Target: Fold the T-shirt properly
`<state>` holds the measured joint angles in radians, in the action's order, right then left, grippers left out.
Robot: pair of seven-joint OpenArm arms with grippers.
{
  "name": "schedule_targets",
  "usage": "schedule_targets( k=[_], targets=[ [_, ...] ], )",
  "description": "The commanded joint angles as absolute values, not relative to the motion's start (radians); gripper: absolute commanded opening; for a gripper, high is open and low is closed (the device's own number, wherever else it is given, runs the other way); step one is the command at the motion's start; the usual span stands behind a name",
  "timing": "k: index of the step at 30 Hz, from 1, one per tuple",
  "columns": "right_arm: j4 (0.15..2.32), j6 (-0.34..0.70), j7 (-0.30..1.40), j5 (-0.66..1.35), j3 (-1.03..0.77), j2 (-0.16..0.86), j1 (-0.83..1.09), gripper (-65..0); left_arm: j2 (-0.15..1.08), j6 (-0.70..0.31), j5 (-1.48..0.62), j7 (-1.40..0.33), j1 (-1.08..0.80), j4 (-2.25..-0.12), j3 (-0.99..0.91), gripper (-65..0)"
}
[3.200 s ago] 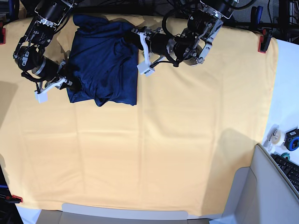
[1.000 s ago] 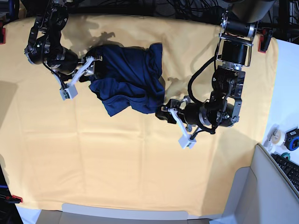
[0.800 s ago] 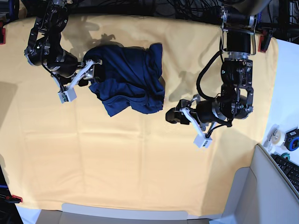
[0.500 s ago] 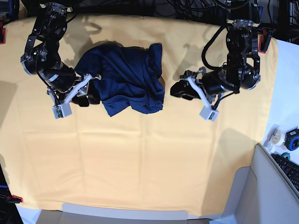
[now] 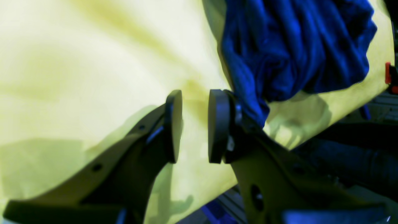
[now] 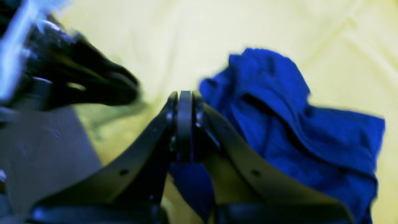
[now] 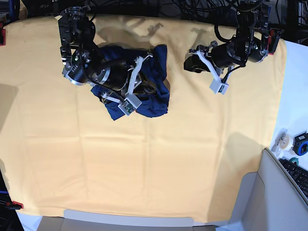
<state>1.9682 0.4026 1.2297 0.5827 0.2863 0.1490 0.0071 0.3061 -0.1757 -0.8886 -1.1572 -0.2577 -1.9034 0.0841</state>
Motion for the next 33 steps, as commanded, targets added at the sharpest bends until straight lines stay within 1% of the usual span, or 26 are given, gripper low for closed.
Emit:
schedule_targets(
  k=[1, 5, 10, 20, 27, 30, 33],
  targets=[
    [1.969, 0.407, 1.213, 0.573, 0.303, 0.154, -0.007, -65.0, 0.314, -0.18, -0.905, -1.136, -0.252, -1.917, 0.077, -52.0],
    [1.919, 0.407, 1.213, 0.489, 0.348, 0.157, -0.004, -65.0, 0.315, -0.18, -0.905, -1.129, -0.274, -1.917, 0.076, -52.0],
    [1.827, 0.407, 1.211, 0.417, 0.351, 0.151, -0.025, -65.0, 0.314, -0.18, -0.905, -1.127, -0.298, -1.917, 0.085, -52.0],
    [1.704, 0.407, 1.21, 0.216, 0.348, 0.027, -0.157, -65.0, 0.309, -0.18, -0.905, -1.127, -0.303, -1.917, 0.085, -52.0],
    [1.596, 0.407, 1.196, 0.2, 0.348, -0.064, -0.277, -65.0, 0.309, -0.18, -0.905, -1.125, -0.312, -1.917, 0.085, -52.1],
    [1.563, 0.406, 1.112, 0.2, 0.344, -0.068, -0.305, -65.0, 0.309, -0.18, -0.905, -1.125, -0.312, -1.917, 0.085, -52.1],
    [1.61, 0.384, 1.072, 0.203, 0.295, -0.062, -0.294, -65.0, 0.308, -0.18, -0.905, -1.125, -0.312, -1.917, 0.085, -52.1]
  ],
)
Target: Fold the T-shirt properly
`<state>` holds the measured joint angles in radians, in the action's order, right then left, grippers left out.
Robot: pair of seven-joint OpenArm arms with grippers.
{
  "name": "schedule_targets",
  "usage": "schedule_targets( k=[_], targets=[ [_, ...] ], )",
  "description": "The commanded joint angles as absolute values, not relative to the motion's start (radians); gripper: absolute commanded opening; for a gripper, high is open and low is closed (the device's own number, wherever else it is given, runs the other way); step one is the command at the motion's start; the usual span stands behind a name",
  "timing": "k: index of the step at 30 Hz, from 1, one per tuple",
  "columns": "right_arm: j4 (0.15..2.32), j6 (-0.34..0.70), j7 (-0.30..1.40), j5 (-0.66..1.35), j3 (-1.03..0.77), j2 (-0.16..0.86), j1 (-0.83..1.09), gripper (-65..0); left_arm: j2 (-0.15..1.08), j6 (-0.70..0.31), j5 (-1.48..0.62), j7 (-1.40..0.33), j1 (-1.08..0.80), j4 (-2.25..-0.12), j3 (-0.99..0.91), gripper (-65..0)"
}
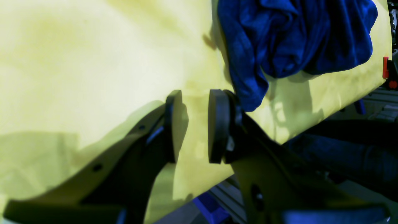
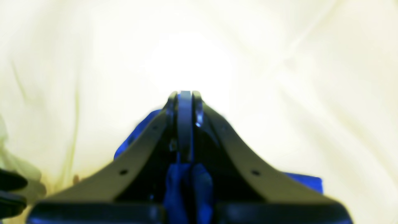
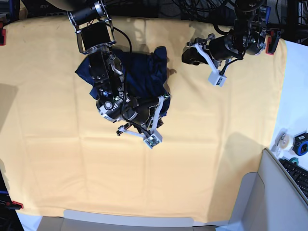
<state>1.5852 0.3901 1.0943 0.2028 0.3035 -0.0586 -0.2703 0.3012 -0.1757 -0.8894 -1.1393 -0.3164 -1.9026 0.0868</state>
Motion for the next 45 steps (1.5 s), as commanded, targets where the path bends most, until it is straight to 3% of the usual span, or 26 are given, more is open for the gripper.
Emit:
schedule_targets(
  k=[1, 8, 15, 21, 25, 34, 45],
  targets=[
    [1.65, 0.372, 1.073, 0.205, 0.257, -0.062, -0.28, -65.0, 0.308, -0.18, -0.905, -1.125, -0.312, -1.917, 0.085, -52.1],
    [2.055, 0.397, 1.153, 0.216, 0.028, 0.024, -0.056, -65.0, 0.309, -0.18, -0.905, -1.124, -0.312, -1.917, 0.085, -52.1],
    [2.054, 0.469, 1.135, 0.602, -0.197, 0.213, 0.193, -65.0, 0.312, -0.18, -0.905, -1.01, -0.346, -1.923, 0.084, -60.3],
    [2.052, 0.47, 1.101, 0.86, -0.429, 0.312, 0.354, -65.0, 0.306, -0.182, -0.912, -0.967, -0.349, -2.02, 0.096, -61.0],
    [2.035, 0.47, 1.101, 0.862, -0.441, 0.306, 0.363, -65.0, 0.3, -0.182, -0.912, -0.966, -0.34, -2.071, 0.166, -64.3],
    [1.936, 0.47, 1.102, 0.753, -0.41, 0.15, 0.278, -65.0, 0.202, -0.174, -0.903, -0.98, -0.203, -2.034, 0.371, -65.0],
    [1.797, 0.472, 1.093, 0.599, -0.36, 0.059, 0.229, -65.0, 0.131, -0.173, -0.901, -0.964, -0.085, -1.742, 0.449, -65.0]
  ],
)
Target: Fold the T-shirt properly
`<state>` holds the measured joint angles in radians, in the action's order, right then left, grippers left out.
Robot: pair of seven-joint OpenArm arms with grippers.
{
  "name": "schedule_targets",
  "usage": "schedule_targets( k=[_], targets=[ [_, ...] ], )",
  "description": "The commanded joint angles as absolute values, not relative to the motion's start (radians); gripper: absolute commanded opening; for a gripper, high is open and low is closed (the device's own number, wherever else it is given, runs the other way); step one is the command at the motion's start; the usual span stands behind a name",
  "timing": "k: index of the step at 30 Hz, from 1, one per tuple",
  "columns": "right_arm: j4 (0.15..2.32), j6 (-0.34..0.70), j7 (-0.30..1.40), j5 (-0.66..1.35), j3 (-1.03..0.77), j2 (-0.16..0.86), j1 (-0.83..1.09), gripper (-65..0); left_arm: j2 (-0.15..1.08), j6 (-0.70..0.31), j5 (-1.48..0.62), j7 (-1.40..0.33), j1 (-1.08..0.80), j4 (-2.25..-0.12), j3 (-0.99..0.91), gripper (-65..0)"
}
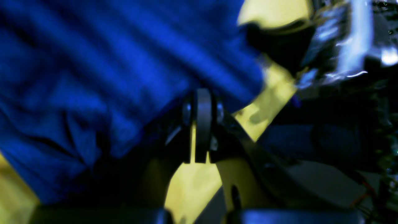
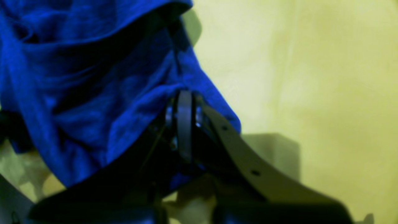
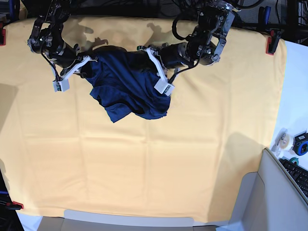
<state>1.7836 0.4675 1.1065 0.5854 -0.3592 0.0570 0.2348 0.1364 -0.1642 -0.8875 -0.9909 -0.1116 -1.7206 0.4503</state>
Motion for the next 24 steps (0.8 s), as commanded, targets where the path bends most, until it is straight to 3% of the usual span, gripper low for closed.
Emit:
schedule_targets(
  k=[1, 6, 11, 13, 24],
  targets=[
    [1.797, 0.472, 1.093, 0.59, -0.36, 0.059, 0.229, -65.0, 0.127, -0.173, -0.901, -0.963, -0.076, -1.719, 0.45, -65.0],
    [1.797, 0.467, 1.093, 0.55, -0.366, 0.059, 0.228, -65.0, 0.127, -0.163, -0.816, -0.974, -0.065, -1.675, 0.446, -65.0],
    [1.797, 0.463, 1.043, 0.489, -0.424, 0.061, 0.234, -65.0, 0.173, 0.035, -0.696, -0.974, -0.101, -1.678, 0.45, -65.0],
    [1.797, 0.463, 1.043, 0.481, -0.472, 0.058, 0.231, -65.0, 0.202, 0.07, -0.691, -0.974, -0.117, -1.695, 0.45, -65.0],
    [1.782, 0.461, 1.044, 0.484, -0.667, 0.03, 0.211, -65.0, 0.283, 0.085, -0.691, -0.974, -0.208, -1.793, 0.447, -65.0]
  ],
)
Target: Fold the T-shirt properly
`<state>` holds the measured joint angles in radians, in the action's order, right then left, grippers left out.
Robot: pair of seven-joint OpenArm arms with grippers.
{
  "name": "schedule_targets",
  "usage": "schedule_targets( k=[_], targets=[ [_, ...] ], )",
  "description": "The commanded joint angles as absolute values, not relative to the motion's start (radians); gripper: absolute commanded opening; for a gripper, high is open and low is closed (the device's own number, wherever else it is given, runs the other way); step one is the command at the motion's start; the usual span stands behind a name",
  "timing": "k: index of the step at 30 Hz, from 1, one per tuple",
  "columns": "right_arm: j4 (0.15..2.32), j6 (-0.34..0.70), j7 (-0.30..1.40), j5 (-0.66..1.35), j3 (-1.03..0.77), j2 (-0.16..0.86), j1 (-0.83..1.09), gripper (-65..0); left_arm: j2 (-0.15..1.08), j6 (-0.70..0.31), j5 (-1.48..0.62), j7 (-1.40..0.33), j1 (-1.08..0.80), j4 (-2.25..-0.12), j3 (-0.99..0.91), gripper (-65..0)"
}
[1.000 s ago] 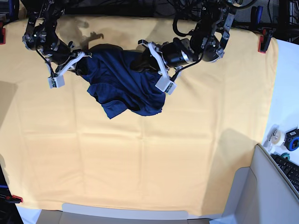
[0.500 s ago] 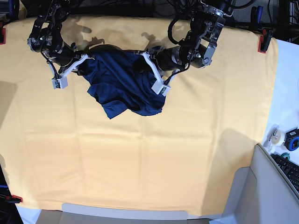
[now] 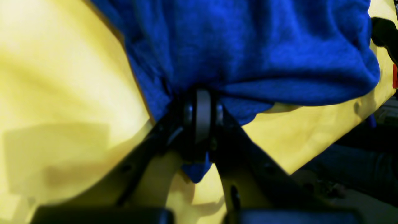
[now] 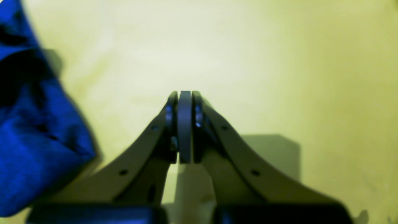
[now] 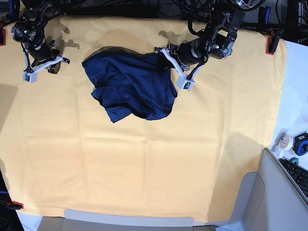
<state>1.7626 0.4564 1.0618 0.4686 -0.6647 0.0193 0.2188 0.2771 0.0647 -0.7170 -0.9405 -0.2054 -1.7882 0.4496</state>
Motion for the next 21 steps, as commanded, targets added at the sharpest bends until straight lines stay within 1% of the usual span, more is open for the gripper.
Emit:
schedule_targets(
  k=[1, 4, 11, 17, 21],
  targets=[
    [1.787, 0.466, 1.047, 0.486, -0.662, 0.03, 0.211, -65.0, 0.283, 0.085, -0.691, -0.974, -0.208, -1.793, 0.449, -65.0],
    [1.836, 0.47, 1.05, 0.486, -0.631, 0.03, 0.214, -65.0, 0.283, 0.085, -0.691, -0.974, -0.213, -1.794, 0.45, -65.0],
    [1.992, 0.472, 1.05, 0.486, -0.421, 0.042, 0.22, -65.0, 0.285, 0.085, -0.691, -0.974, -0.239, -1.859, 0.449, -65.0],
    [2.002, 0.472, 1.052, 0.486, -0.26, 0.084, 0.223, -65.0, 0.285, 0.085, -0.691, -0.974, -0.248, -1.893, 0.446, -65.0],
    [1.995, 0.472, 1.139, 0.486, -0.214, 0.081, 0.214, -65.0, 0.291, 0.085, -0.69, -0.974, -0.246, -1.891, 0.446, -65.0]
  ],
)
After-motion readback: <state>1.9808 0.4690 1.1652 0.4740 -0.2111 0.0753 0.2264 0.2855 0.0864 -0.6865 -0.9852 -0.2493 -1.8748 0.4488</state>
